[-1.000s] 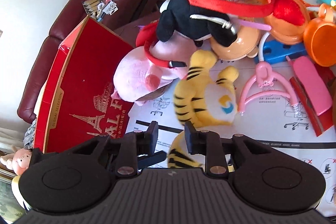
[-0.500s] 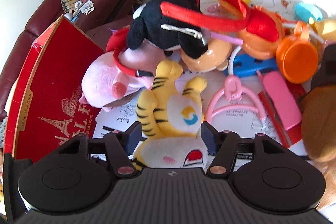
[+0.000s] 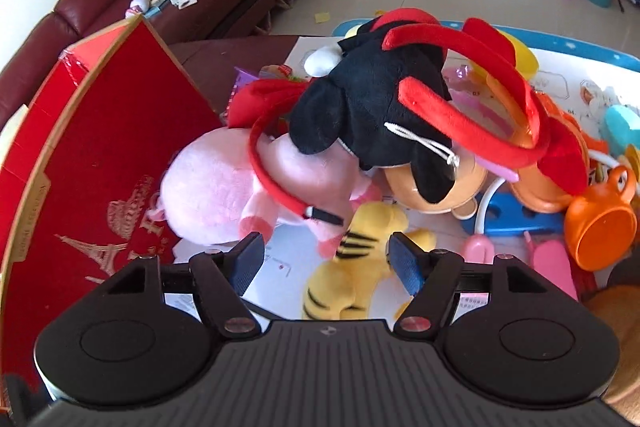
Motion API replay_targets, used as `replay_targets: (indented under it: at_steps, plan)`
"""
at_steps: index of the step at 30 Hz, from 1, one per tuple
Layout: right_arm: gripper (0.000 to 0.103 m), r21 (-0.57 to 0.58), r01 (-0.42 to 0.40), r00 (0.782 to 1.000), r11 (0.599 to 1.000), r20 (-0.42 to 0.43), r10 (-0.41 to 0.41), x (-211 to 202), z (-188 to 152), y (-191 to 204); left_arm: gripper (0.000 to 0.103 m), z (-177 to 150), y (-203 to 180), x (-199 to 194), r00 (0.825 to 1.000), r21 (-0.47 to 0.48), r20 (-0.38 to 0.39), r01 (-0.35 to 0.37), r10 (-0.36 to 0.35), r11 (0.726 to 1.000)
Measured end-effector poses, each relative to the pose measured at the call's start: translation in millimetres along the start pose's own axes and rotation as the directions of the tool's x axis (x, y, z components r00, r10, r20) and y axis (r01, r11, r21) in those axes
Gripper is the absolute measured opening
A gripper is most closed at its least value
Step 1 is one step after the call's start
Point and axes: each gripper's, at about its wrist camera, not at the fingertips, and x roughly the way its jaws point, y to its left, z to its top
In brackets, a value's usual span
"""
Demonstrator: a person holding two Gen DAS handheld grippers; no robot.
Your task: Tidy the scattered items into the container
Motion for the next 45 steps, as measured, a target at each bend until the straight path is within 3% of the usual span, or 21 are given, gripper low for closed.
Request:
replay_targets:
  at_steps: [1, 4, 12, 16, 19, 22, 27, 31, 34, 38, 41, 45]
  plan:
    - [0.071, -0.005, 0.014, 1.0, 1.0, -0.008, -0.014, 5, 1, -1, 0.083, 0, 0, 0, 1.0, 0.004, 0.0, 0.0, 0.0, 1.0]
    - [0.054, -0.025, 0.078, 0.996, 0.997, -0.041, -0.079, 18, -5, -9, 0.084, 0, 5, -2, 1.0, -0.004, 0.001, 0.006, -0.006, 1.0]
    - [0.056, 0.077, 0.07, 0.998, 0.995, -0.009, -0.07, -2, -14, -51, 0.083, -1, 16, -2, 1.0, -0.05, -0.03, 0.005, -0.006, 0.999]
    - [0.057, 0.1, 0.05, 0.999, 0.994, -0.011, -0.049, -3, -11, -47, 0.082, 2, 5, 0, 0.999, -0.022, -0.026, -0.018, 0.018, 1.0]
    - [0.069, 0.083, 0.015, 1.0, 0.996, -0.016, -0.013, -5, -15, -37, 0.083, 4, 4, 2, 0.999, -0.038, -0.032, -0.012, 0.011, 0.999]
    - [0.069, 0.08, -0.006, 1.0, 0.997, -0.013, 0.007, -10, -21, -35, 0.085, 5, 6, 2, 0.999, -0.069, -0.039, 0.013, -0.015, 0.998]
    - [0.068, 0.166, -0.114, 0.993, 0.98, 0.004, 0.115, -26, -32, -48, 0.088, 8, 8, -2, 0.996, -0.123, -0.033, 0.08, -0.084, 0.989]
    - [0.069, 0.193, -0.121, 0.992, 0.974, 0.002, 0.123, -36, -44, -58, 0.087, 11, 8, -6, 0.991, -0.153, -0.02, 0.125, -0.129, 0.98]
    - [0.069, 0.23, -0.146, 0.988, 0.962, -0.015, 0.154, -38, -53, -65, 0.087, 14, 0, -6, 0.992, -0.126, -0.017, 0.121, -0.124, 0.985]
    - [0.069, 0.21, -0.1, 0.994, 0.973, -0.019, 0.106, -34, -60, -63, 0.088, 12, -12, -9, 0.993, -0.073, -0.014, 0.118, -0.12, 0.99]
    - [0.069, 0.245, -0.12, 0.992, 0.962, -0.009, 0.126, -34, -61, -69, 0.089, 13, -17, -7, 0.994, -0.06, -0.028, 0.101, -0.103, 0.993]
    - [0.073, 0.201, -0.141, 0.99, 0.969, 0.01, 0.142, -31, -54, -58, 0.09, 16, -23, 3, 0.994, -0.063, -0.06, 0.087, -0.091, 0.994]
